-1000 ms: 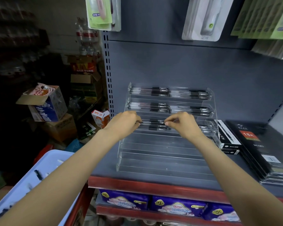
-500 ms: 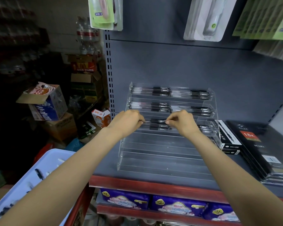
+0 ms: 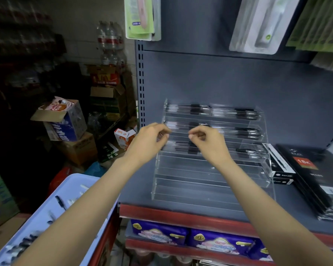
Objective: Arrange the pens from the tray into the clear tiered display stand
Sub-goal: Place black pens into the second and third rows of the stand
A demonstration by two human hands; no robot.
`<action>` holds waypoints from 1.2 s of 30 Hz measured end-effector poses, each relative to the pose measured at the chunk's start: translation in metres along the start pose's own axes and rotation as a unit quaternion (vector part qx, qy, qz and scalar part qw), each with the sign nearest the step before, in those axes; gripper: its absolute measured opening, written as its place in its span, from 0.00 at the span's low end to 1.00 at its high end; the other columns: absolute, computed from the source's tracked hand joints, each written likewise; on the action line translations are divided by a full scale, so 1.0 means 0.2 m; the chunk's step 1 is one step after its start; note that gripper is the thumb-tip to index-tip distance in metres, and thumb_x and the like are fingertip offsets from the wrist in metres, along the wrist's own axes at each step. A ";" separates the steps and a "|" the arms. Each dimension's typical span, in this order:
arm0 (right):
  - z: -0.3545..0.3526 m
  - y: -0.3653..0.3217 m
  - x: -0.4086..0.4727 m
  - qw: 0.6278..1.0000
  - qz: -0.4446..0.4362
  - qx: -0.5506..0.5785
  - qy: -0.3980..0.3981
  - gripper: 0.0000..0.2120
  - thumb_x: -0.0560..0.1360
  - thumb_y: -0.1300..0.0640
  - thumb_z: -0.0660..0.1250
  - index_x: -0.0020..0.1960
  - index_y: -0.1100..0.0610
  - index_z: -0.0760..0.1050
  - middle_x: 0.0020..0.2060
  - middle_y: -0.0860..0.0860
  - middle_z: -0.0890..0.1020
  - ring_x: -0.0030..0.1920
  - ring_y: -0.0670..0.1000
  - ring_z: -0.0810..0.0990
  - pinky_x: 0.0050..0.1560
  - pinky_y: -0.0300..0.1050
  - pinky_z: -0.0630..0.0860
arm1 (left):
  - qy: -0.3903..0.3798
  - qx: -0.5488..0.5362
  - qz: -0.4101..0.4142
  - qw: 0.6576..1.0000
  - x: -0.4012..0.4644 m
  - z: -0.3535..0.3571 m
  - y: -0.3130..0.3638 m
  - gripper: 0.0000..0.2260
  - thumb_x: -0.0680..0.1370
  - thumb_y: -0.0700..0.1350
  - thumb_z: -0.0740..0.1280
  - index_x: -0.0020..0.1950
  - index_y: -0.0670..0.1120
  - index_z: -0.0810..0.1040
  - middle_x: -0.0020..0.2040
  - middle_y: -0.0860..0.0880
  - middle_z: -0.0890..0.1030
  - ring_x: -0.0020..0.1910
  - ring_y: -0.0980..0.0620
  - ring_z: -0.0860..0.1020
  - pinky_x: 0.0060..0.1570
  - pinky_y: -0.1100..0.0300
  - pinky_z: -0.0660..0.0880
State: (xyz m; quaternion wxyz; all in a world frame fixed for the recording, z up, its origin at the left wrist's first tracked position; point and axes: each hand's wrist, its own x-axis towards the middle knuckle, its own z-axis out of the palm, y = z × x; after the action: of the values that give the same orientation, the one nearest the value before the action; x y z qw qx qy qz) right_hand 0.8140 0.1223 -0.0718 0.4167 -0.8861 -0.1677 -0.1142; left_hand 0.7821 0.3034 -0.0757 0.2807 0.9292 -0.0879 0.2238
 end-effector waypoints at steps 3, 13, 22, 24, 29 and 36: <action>0.15 -0.13 -0.03 0.999 -0.011 0.026 -0.022 0.06 0.75 0.62 0.65 0.48 0.56 0.80 0.41 0.48 0.81 0.41 0.46 0.76 0.41 0.31 0.70 | 0.041 -0.038 -0.053 0.997 -0.08 -0.11 -0.10 0.08 0.78 0.43 0.63 0.54 0.47 0.79 0.47 0.52 0.80 0.43 0.57 0.75 0.39 0.79 0.68; 0.92 -0.60 -0.23 0.986 -0.002 0.062 -0.154 0.10 0.78 0.62 0.61 0.56 0.57 0.78 0.49 0.52 0.81 0.46 0.46 0.77 0.47 0.35 0.71 | 0.021 -0.021 -0.224 0.974 -0.59 -0.47 -0.78 0.08 0.79 0.42 0.62 0.54 0.43 0.79 0.42 0.49 0.77 0.43 0.50 0.76 0.40 0.62 0.67; 1.76 -0.57 -0.53 0.946 0.087 -0.022 -0.310 0.17 0.79 0.62 0.60 0.67 0.60 0.71 0.67 0.55 0.74 0.66 0.54 0.72 0.67 0.45 0.66 | -0.140 -0.012 -0.304 0.942 -1.09 -0.49 -1.50 0.09 0.77 0.36 0.63 0.54 0.39 0.80 0.53 0.40 0.82 0.54 0.43 0.79 0.53 0.58 0.71; 1.88 -0.54 -0.59 0.934 0.106 -0.041 -0.338 0.18 0.79 0.62 0.59 0.69 0.59 0.70 0.68 0.54 0.72 0.67 0.55 0.72 0.66 0.45 0.67 | -0.200 0.002 -0.294 0.935 -1.18 -0.45 -1.59 0.11 0.78 0.36 0.61 0.58 0.37 0.78 0.58 0.38 0.79 0.58 0.41 0.77 0.58 0.53 0.71; 2.04 -0.50 -0.67 0.917 0.124 -0.097 -0.367 0.18 0.80 0.61 0.58 0.70 0.58 0.68 0.65 0.59 0.73 0.59 0.58 0.77 0.60 0.50 0.73 | -0.296 0.046 -0.250 0.921 -1.32 -0.34 -1.80 0.17 0.81 0.40 0.57 0.70 0.47 0.70 0.72 0.46 0.67 0.70 0.46 0.67 0.66 0.54 0.66; 2.12 -0.47 -0.69 0.904 0.103 -0.179 -0.374 0.10 0.78 0.59 0.63 0.58 0.59 0.74 0.61 0.58 0.69 0.52 0.58 0.77 0.54 0.53 0.76 | -0.306 0.115 -0.180 0.928 -1.32 -0.28 -1.92 0.15 0.79 0.43 0.61 0.64 0.51 0.76 0.65 0.46 0.70 0.65 0.47 0.68 0.60 0.53 0.70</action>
State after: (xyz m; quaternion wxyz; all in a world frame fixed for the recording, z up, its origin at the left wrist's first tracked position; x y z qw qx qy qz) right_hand 0.6770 0.4792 -0.3182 0.1675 -0.9357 -0.1959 0.2411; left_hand 0.6391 0.6627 -0.3418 0.1666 0.9787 0.0252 -0.1173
